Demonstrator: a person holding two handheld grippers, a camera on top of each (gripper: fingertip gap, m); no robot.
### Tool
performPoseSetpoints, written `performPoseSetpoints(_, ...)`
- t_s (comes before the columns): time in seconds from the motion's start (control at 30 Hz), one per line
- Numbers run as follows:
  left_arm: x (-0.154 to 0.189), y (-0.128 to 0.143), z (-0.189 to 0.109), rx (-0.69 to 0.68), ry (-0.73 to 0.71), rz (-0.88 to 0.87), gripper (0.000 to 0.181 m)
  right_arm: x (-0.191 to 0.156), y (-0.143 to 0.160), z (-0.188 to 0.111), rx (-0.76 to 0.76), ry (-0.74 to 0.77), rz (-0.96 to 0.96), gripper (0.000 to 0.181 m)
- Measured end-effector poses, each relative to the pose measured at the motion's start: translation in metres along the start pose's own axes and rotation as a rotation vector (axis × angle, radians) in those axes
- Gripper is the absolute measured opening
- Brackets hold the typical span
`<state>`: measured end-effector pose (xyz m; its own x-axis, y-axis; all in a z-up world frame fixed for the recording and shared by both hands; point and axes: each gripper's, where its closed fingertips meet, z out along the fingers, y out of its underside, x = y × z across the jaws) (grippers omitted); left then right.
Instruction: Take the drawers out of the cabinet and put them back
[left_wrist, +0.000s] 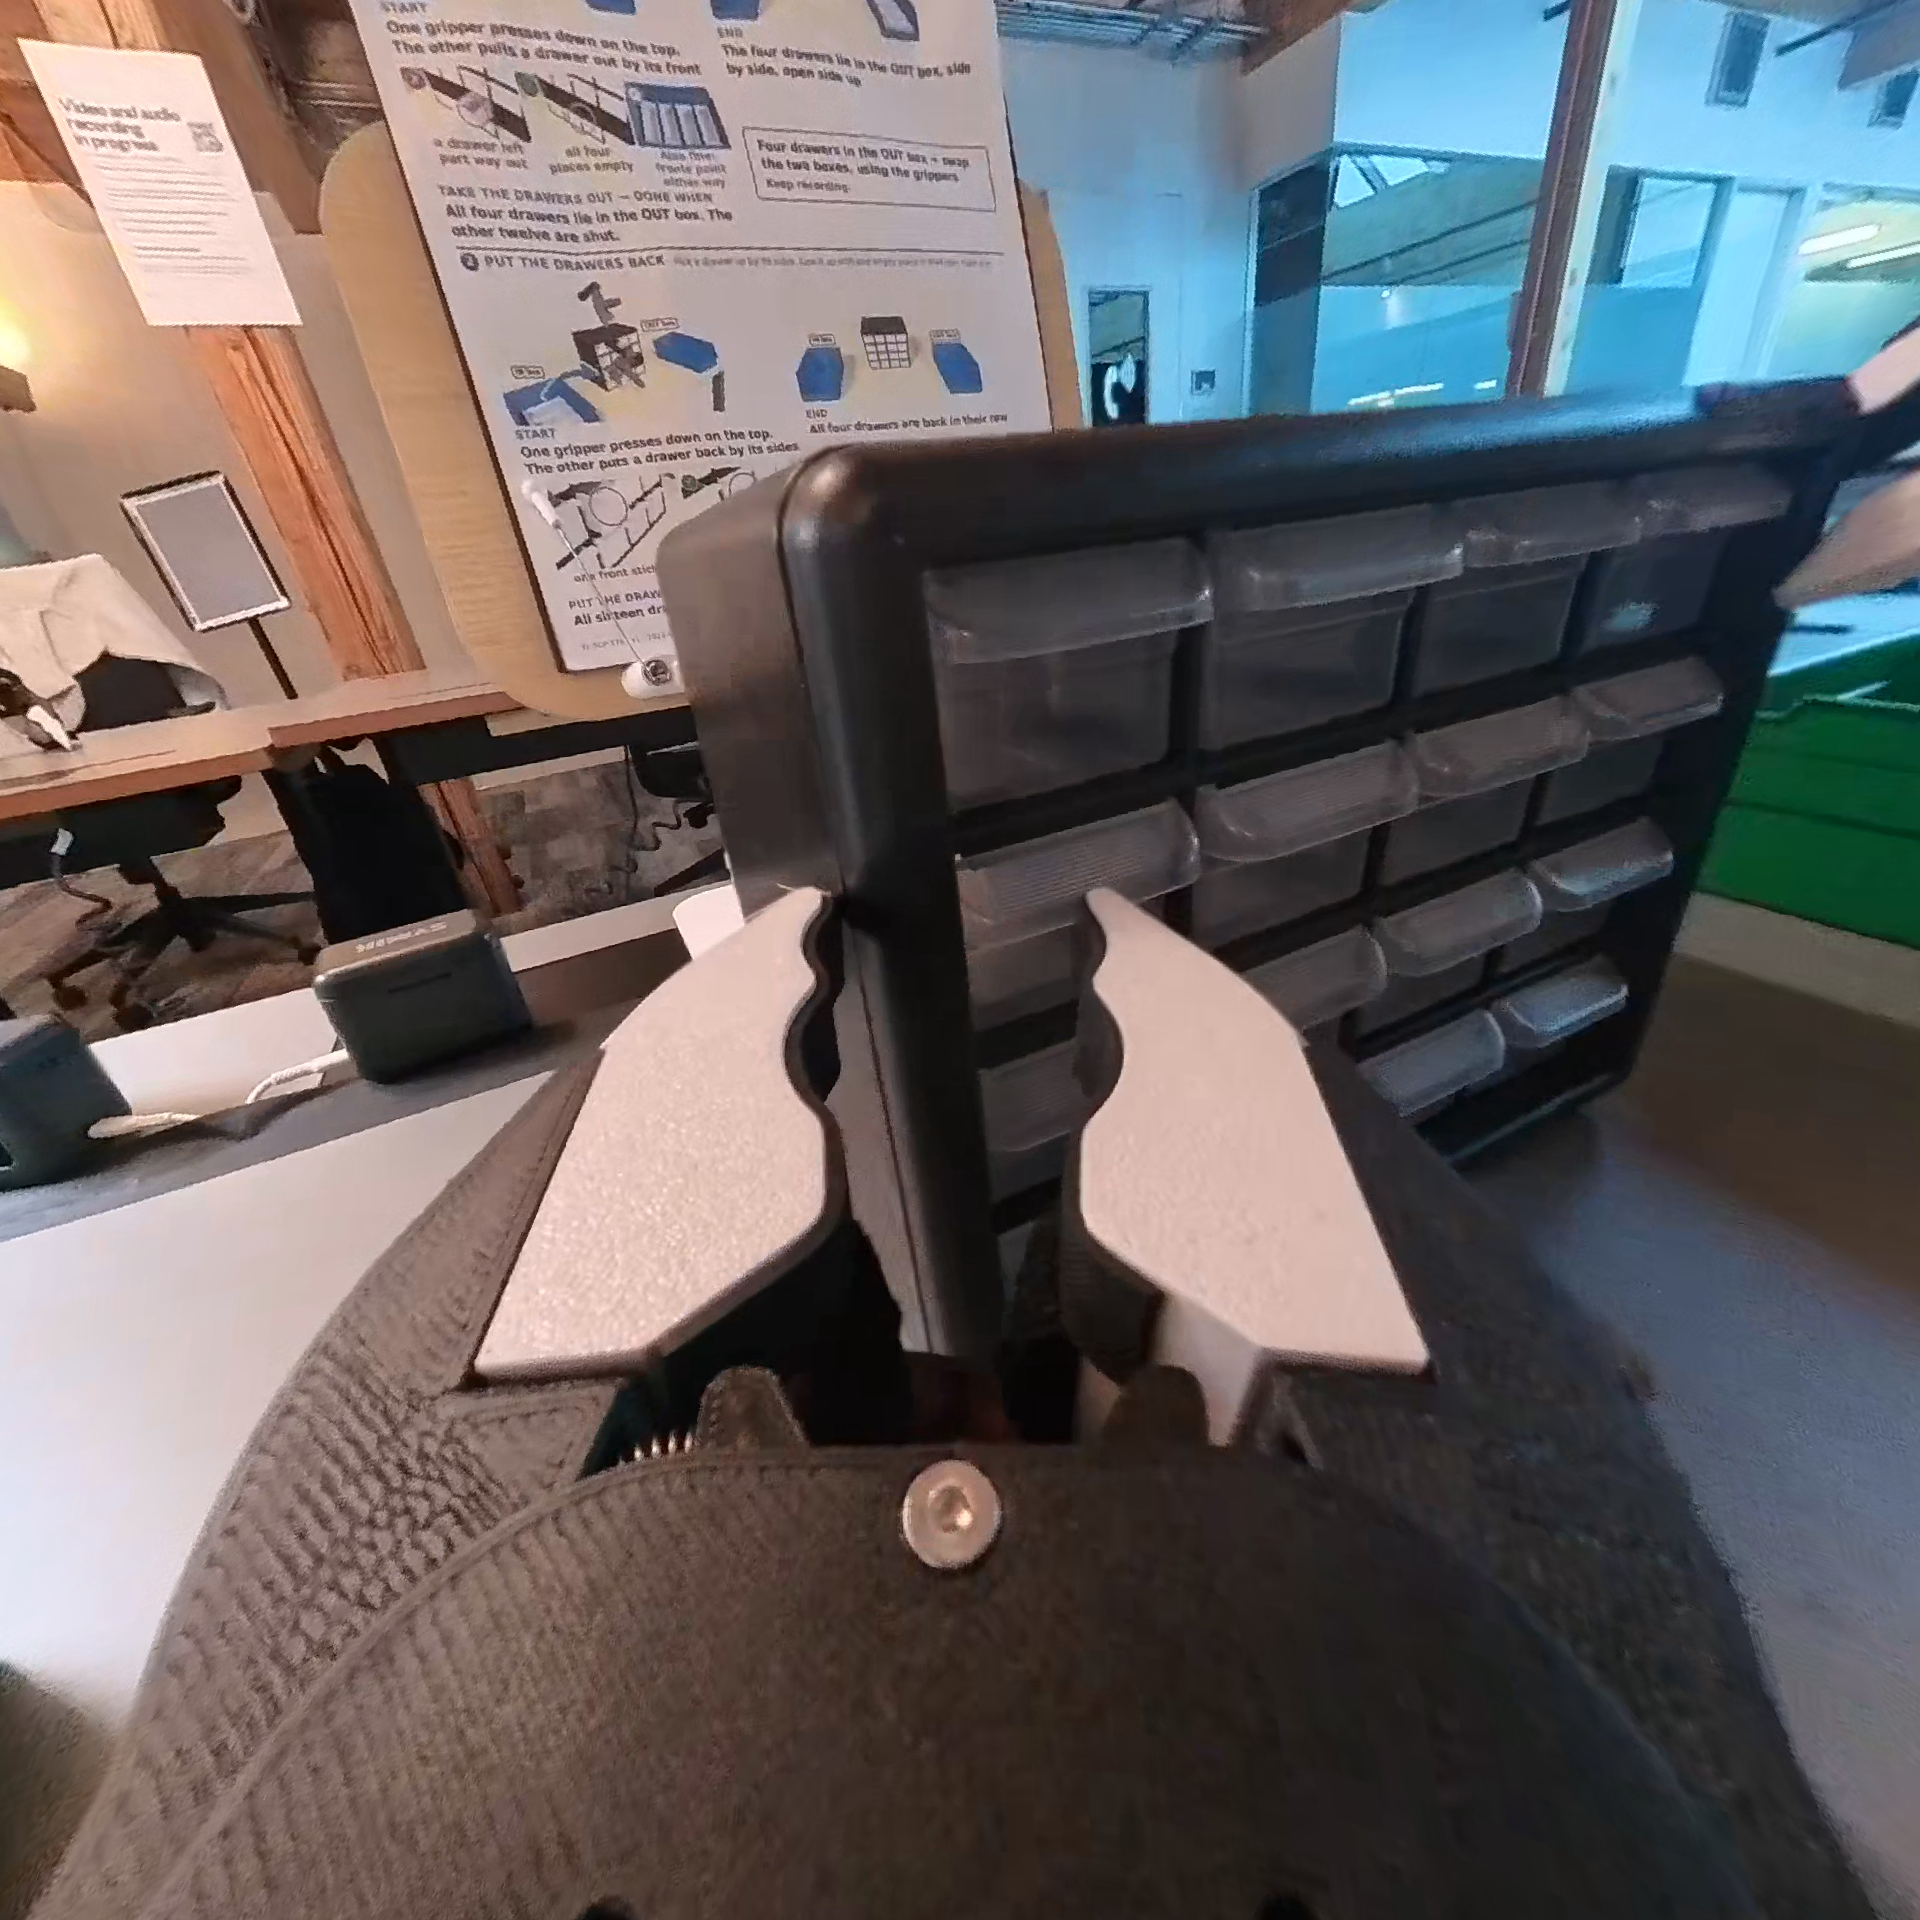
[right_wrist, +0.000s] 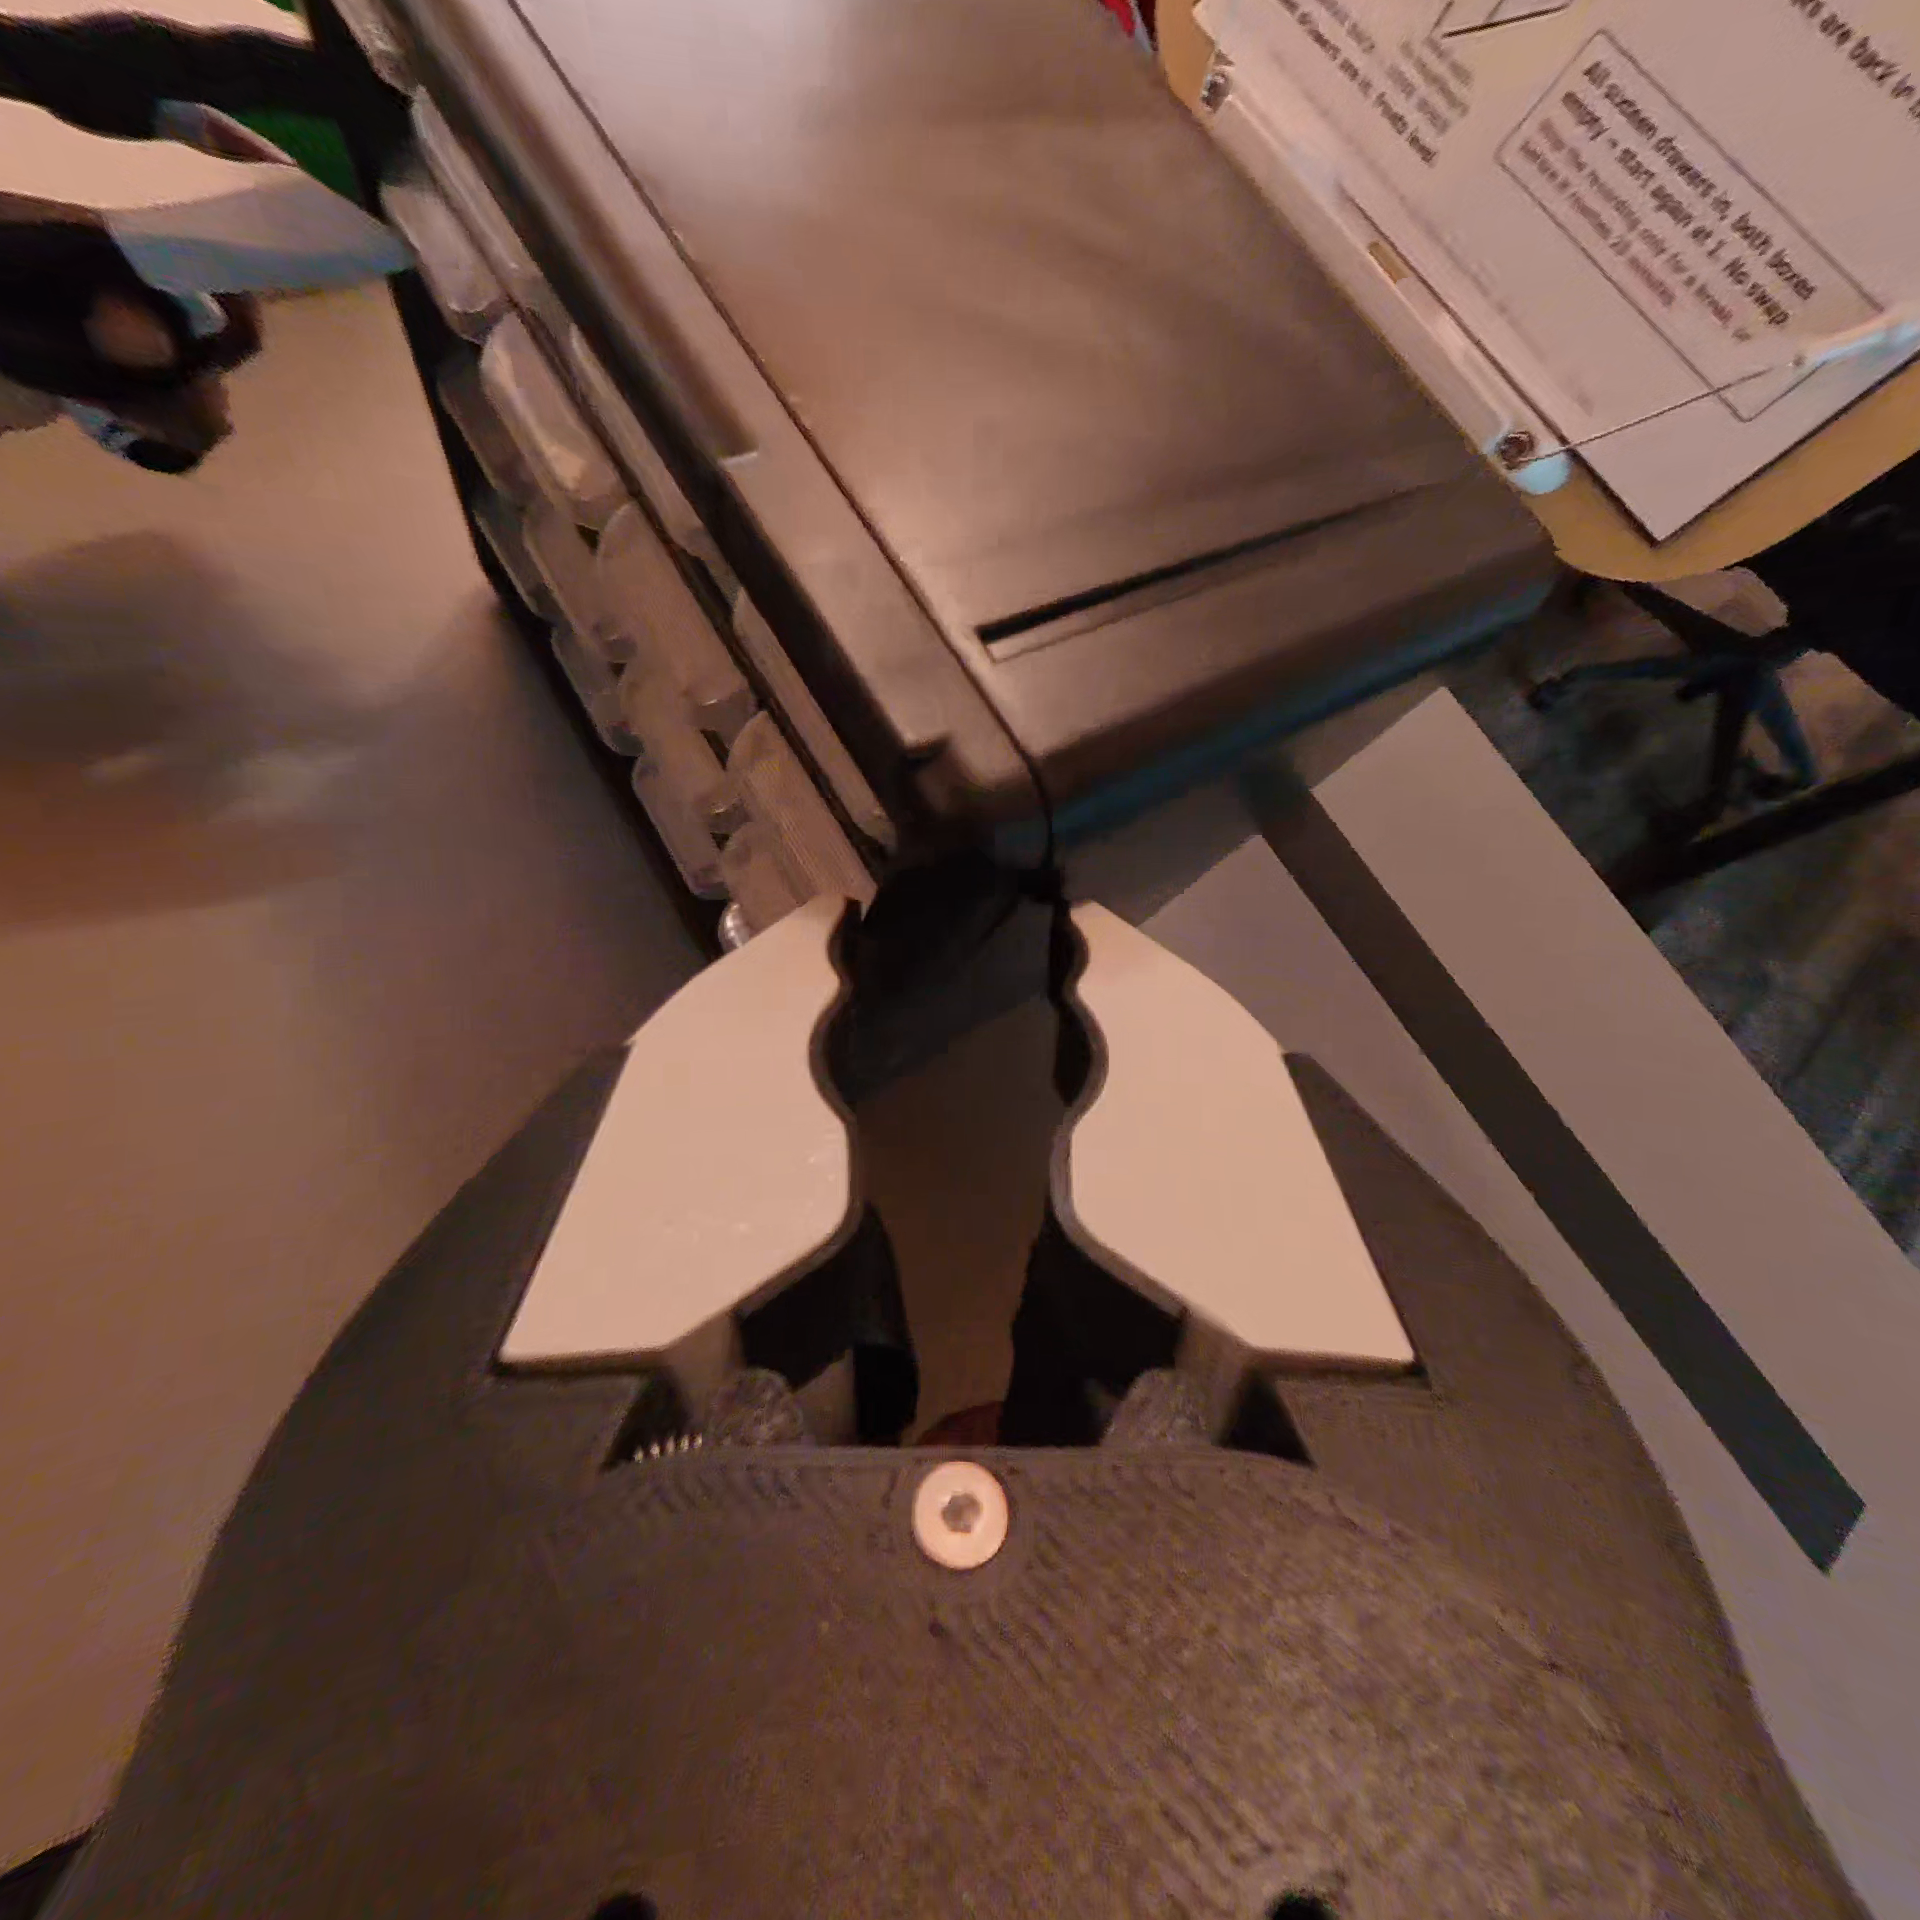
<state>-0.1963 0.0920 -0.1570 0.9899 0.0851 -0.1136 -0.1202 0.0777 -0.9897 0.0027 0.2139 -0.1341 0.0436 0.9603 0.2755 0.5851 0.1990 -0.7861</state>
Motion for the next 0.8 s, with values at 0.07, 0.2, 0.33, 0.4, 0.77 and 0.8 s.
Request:
performPoseSetpoints(0.07, 0.001, 0.001, 0.004, -0.017, -0.008, 0.036, 0.040, 0.012, 0.001, 0.004, 0.002, 0.074, -0.014, 0.032)
performPoseSetpoints(0.2, -0.005, 0.004, 0.020, -0.070, -0.051, 0.070, 0.039, 0.039, -0.001, 0.023, 0.030, 0.255, 0.015, 0.030)
performPoseSetpoints(0.33, -0.024, 0.010, 0.038, -0.093, -0.081, 0.039, 0.037, 0.048, -0.009, 0.036, 0.119, 0.317, 0.034, 0.030)
performPoseSetpoints(0.4, -0.031, 0.012, 0.044, -0.091, -0.087, 0.027, 0.037, 0.048, -0.012, 0.040, 0.148, 0.319, 0.052, 0.030)
performPoseSetpoints(0.77, -0.039, 0.031, 0.041, -0.028, -0.073, 0.093, 0.031, 0.048, -0.012, 0.044, 0.206, 0.290, 0.093, 0.029)
performPoseSetpoints(0.8, -0.039, 0.029, 0.040, -0.008, -0.060, 0.076, 0.035, 0.046, -0.010, 0.045, 0.207, 0.252, 0.105, 0.031)
